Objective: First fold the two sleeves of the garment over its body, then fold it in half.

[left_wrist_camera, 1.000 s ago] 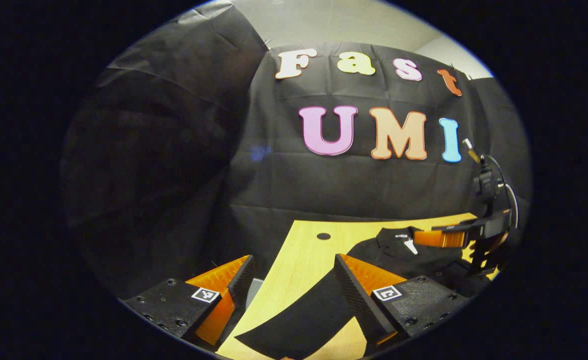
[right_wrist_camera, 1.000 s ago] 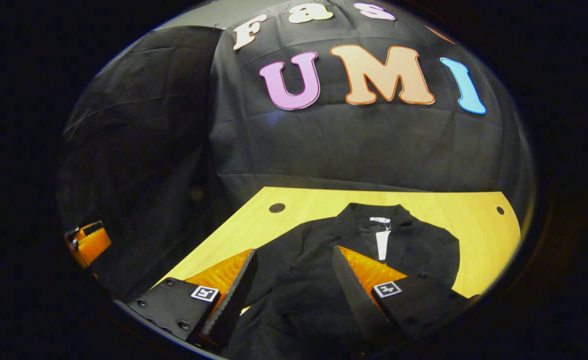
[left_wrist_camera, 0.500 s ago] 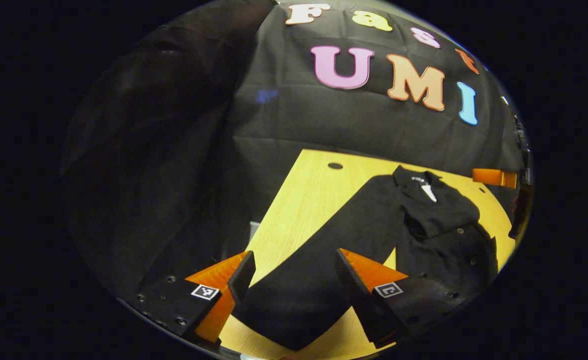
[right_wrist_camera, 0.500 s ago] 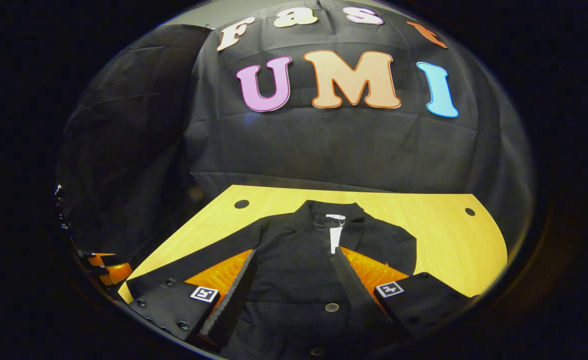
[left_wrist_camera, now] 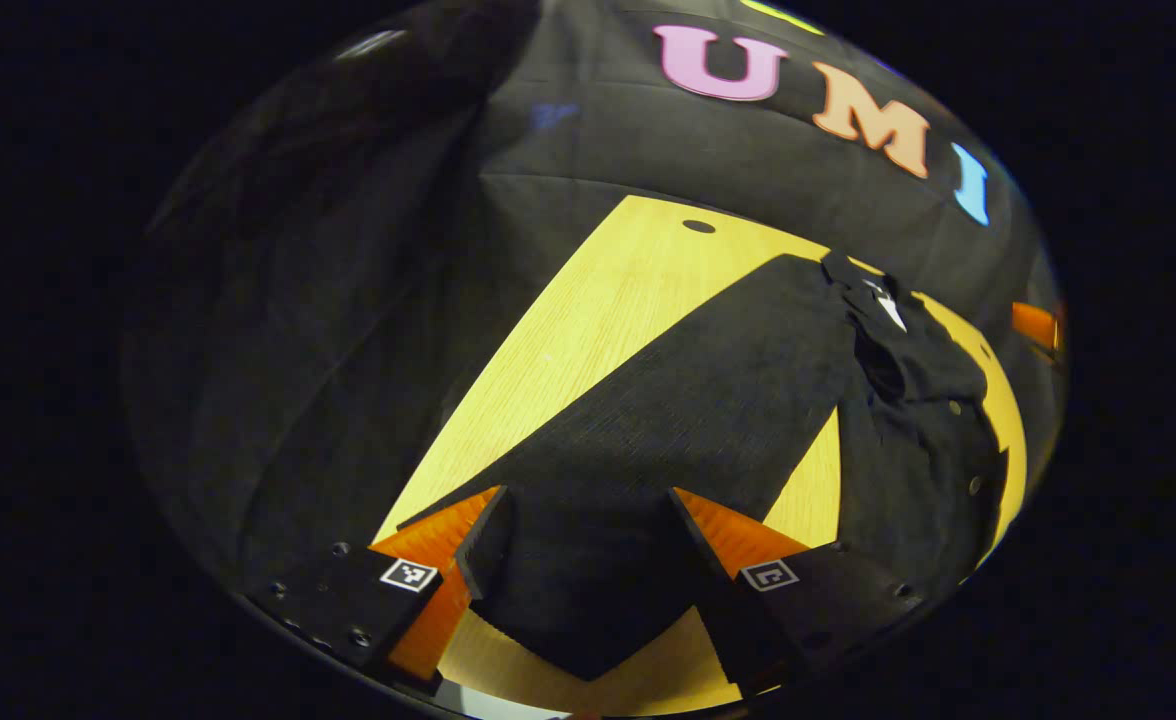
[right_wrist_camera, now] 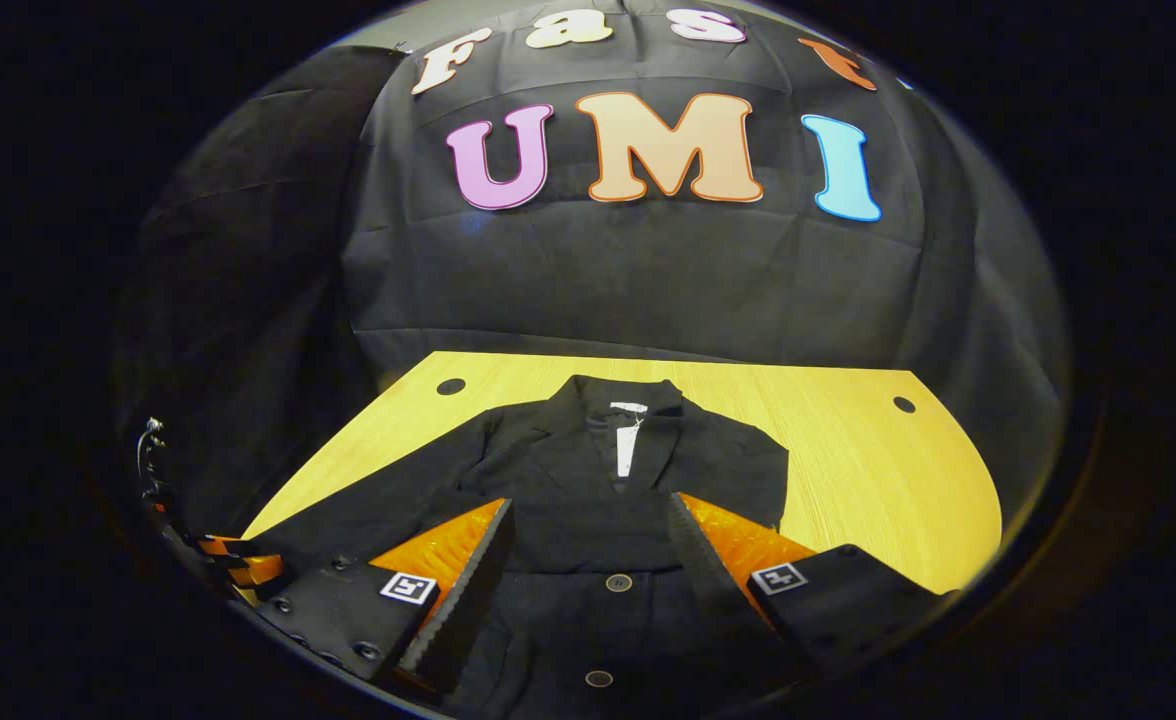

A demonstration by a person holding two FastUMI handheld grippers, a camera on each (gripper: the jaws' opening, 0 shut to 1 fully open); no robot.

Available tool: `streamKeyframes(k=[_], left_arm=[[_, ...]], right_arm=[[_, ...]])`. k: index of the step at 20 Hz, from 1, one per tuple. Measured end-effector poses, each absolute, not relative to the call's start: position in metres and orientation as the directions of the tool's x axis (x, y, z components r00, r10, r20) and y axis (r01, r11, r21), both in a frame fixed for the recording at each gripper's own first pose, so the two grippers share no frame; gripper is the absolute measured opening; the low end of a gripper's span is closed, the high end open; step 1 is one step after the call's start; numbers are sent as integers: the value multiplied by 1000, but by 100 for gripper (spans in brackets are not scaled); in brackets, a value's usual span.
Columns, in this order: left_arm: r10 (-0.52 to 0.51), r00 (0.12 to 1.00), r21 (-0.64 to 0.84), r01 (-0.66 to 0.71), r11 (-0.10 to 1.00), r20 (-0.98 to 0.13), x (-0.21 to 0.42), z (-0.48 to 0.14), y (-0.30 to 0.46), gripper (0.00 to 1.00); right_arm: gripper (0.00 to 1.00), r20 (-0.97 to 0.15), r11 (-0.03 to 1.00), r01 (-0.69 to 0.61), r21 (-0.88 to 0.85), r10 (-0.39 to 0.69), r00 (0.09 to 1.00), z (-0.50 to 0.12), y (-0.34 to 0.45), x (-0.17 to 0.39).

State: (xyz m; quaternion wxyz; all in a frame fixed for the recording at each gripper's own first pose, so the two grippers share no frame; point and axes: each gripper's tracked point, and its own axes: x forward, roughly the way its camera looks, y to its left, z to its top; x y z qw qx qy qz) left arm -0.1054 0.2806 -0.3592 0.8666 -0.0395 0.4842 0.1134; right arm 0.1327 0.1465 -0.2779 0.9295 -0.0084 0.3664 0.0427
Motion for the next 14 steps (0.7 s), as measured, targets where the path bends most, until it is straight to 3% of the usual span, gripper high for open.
streamKeyframes(k=[2, 4, 5, 6, 8, 9, 10, 12, 13, 14], left_arm=[[183, 549, 59, -235, 970, -816, -99, -357, 279, 89], [202, 556, 44, -283, 958, -806, -94, -356, 279, 62], [194, 575, 5, -314, 950, -795, -97, -356, 275, 29], [196, 607, -10, -320, 947, -770, -97, -356, 270, 3], [225, 617, 58, -279, 959, -754, -99, -358, 272, 0], [246, 619, 84, -278, 957, -746, -97, -358, 273, 0], [258, 610, 84, -299, 951, -749, -96, -357, 271, 0], [269, 585, 50, -362, 931, -765, -93, -353, 270, 0], [260, 579, 36, -368, 929, -773, -93, -351, 265, 0], [254, 600, 26, -363, 932, -759, -85, -341, 262, 0]], right_arm=[[94, -676, 995, -98, 25, 89, 732, -271, 137, 122], [98, -677, 994, -103, 20, 89, 730, -270, 124, 110], [98, -668, 996, -91, 25, 84, 740, -266, 109, 101], [94, -666, 996, -63, 55, 84, 741, -266, 89, 84], [94, -661, 997, -41, 68, 76, 747, -265, 70, 71], [98, -657, 996, -36, 84, 83, 749, -264, 60, 62], [94, -641, 994, -50, 100, 103, 761, -262, 53, 53], [98, -630, 995, -62, 80, 99, 770, -262, 34, 44], [94, -641, 995, -58, 82, 97, 761, -264, 27, 40], [98, -632, 995, -57, 84, 97, 769, -259, 21, 41]])
